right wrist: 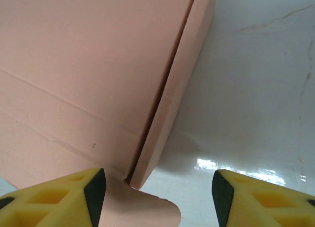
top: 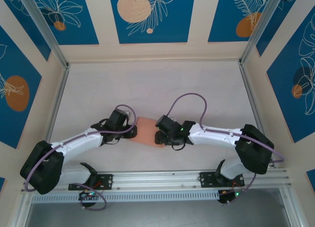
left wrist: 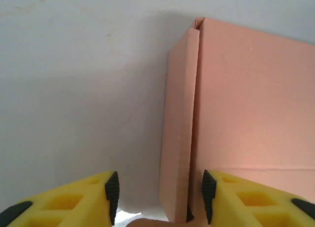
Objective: Fold the paper box
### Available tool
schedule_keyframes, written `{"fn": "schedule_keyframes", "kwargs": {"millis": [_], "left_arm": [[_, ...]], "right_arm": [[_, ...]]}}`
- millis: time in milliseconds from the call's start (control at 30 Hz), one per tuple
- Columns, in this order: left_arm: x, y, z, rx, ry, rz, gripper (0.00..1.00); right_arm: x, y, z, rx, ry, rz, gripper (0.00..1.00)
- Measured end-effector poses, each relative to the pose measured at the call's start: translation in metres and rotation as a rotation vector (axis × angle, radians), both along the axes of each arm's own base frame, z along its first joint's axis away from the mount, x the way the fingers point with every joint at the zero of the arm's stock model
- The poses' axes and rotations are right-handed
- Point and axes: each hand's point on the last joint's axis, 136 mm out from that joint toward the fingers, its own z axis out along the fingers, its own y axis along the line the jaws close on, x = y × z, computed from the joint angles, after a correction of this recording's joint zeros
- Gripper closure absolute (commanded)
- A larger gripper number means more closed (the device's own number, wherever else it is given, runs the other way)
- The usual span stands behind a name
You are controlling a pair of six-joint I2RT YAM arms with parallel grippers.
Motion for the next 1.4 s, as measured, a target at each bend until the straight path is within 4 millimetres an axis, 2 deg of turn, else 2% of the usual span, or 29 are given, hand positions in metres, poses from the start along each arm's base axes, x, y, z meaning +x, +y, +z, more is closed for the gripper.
{"fn": "schedule_keyframes", "kwargs": {"millis": [200, 500, 533, 600, 700, 833, 933, 1100, 1400], "left_arm": [[0.005, -0.007, -0.002, -0.028, -0.009, -0.003, 0.56], [0.007, -0.012, -0.001, -0.065, -0.031, 0.026, 0.56], [0.006, -0.013, -0.001, -0.068, -0.032, 0.027, 0.54], [0.004, -0.013, 0.001, -0.079, -0.029, 0.035, 0.40], [-0.001, -0.014, 0.007, -0.096, -0.035, 0.037, 0.38], [-0.001, -0.009, 0.028, -0.123, -0.093, 0.056, 0.37], [-0.002, -0.004, 0.038, -0.122, -0.120, 0.062, 0.31], [-0.006, 0.004, 0.027, -0.070, -0.085, 0.056, 0.30], [-0.003, 0.009, 0.001, -0.003, -0.022, 0.052, 0.35]], "right_arm": [[0.003, 0.002, -0.005, 0.004, 0.017, -0.007, 0.42], [0.020, -0.009, -0.005, 0.018, 0.030, -0.040, 0.41], [0.021, -0.010, -0.005, 0.020, 0.032, -0.040, 0.41], [0.025, -0.012, -0.005, 0.027, 0.033, -0.043, 0.41], [0.032, -0.015, -0.003, 0.037, 0.025, -0.035, 0.36], [0.034, -0.016, 0.009, 0.055, -0.009, -0.004, 0.30], [0.033, -0.017, 0.023, 0.071, -0.038, 0.019, 0.28], [0.029, -0.021, 0.036, 0.081, -0.060, 0.039, 0.26], [0.034, -0.017, 0.034, 0.108, -0.052, 0.044, 0.23]]}}
